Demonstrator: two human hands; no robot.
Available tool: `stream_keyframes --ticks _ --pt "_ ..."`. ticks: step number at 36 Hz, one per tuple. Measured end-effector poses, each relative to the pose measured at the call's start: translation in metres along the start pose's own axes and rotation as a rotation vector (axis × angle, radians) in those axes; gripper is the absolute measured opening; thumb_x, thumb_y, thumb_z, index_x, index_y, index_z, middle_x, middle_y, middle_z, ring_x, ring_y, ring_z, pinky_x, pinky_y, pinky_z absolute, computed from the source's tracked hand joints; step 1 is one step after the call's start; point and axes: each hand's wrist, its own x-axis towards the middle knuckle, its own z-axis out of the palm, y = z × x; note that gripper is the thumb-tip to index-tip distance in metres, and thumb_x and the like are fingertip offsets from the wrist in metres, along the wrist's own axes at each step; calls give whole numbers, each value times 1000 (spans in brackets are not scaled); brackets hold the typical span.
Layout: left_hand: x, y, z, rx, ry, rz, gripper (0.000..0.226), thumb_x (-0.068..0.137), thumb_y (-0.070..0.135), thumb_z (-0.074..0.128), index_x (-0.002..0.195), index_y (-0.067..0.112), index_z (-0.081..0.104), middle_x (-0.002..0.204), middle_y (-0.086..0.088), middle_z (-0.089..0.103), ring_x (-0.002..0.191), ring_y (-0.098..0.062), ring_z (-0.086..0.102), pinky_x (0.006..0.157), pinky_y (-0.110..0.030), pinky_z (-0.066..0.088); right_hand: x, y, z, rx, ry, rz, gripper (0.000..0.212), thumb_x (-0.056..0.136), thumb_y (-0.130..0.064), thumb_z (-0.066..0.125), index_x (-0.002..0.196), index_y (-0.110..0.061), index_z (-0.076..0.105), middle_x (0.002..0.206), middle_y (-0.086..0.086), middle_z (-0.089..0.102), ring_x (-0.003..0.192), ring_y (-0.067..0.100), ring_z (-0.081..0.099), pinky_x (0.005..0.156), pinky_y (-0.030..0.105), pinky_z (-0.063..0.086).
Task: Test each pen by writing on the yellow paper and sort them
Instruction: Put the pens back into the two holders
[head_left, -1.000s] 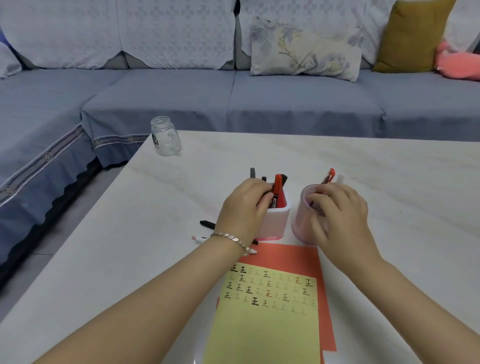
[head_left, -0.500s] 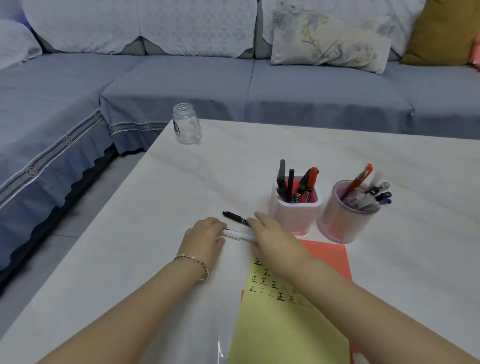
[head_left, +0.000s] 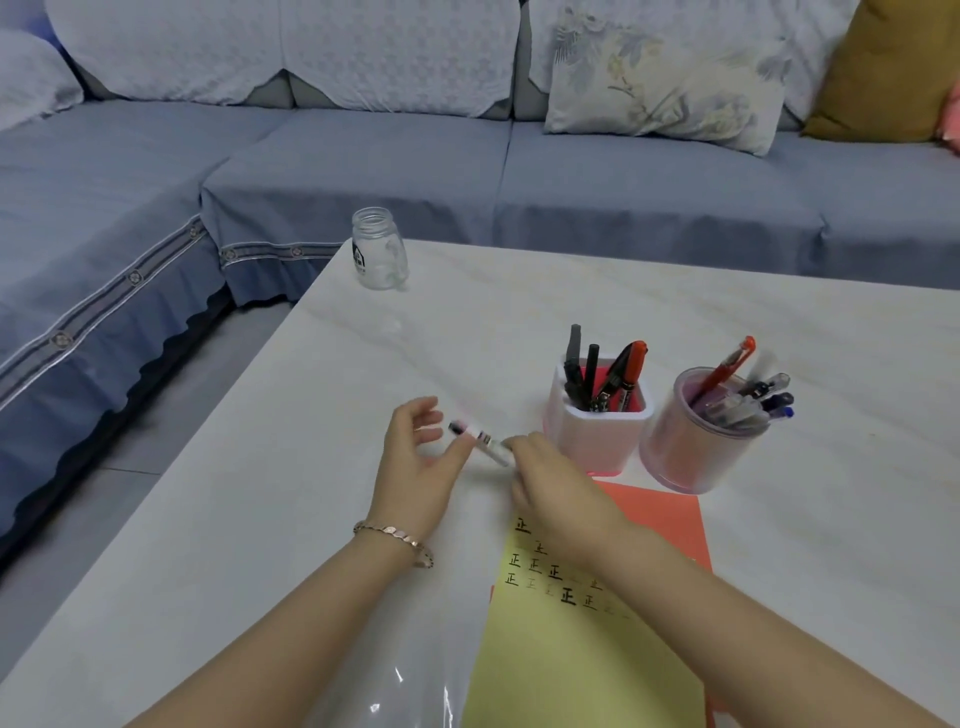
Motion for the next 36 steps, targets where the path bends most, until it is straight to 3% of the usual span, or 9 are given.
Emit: stream_keyframes --ticks 3,6,12,18,21,23,27,30,36 --pt "-8 27 8 -231 -83 -110 31 88 4 56 112 22 49 105 7 59 93 -3 57 80 -19 48 -21 -6 -20 445 103 44 15 98 -21 38 106 -19 50 75 -6 49 66 12 49 57 26 38" --pt "-19 51 19 -425 -281 -188 21 89 8 54 108 16 61 95 0 70 83 -11 67 63 -22 52 -44 -8 -39 846 101 101 12 98 -23 41 99 -19 52 52 -14 46 45 0 39 45 16 32" --pt "-37 76 46 -505 -431 -150 22 84 5 56 104 2 64 81 -5 72 65 -10 65 58 -18 50 -77 1 -67 1304 -32 191 16 96 -20 39 95 -12 53 55 -1 41 38 4 24 36 13 24" --pt "-45 87 67 -359 -477 -55 15 84 6 59 96 7 67 78 -6 68 62 -11 60 65 -24 55 -98 11 -82 1180 0 164 13 93 -29 42 96 -21 51 62 -1 42 41 4 29 39 13 28" --pt "-49 94 76 -289 -455 3 12 86 3 58 92 9 67 79 -7 67 72 -16 60 64 -22 55 -105 18 -84 908 139 135 35 77 -53 42 106 -34 48 66 1 43 44 2 37 42 16 34" --pt "-52 99 82 -246 -449 58 13 86 4 58 89 13 65 81 -5 67 73 -13 61 67 -23 54 -106 21 -84 825 269 137 28 83 -50 37 106 -38 48 65 2 45 44 3 40 43 17 35" --pt "-54 105 94 -182 -373 126 15 88 6 56 88 20 62 73 12 67 72 -6 65 73 -33 56 -97 50 -77 601 567 241 14 97 -32 37 94 -32 50 73 -4 51 64 9 49 54 13 35" --pt "-50 112 98 -213 -234 229 19 91 4 50 88 22 58 79 8 68 79 -8 67 70 -25 56 -92 71 -80 471 624 278 29 96 -36 36 70 -31 48 72 -1 39 73 20 37 56 20 26" --pt "-32 116 92 -42 -53 613 29 92 7 48 100 35 50 102 2 55 93 -12 64 77 -15 51 -98 60 -112 564 838 71 26 100 -14 30 113 -34 40 85 -9 57 81 0 56 71 2 39"
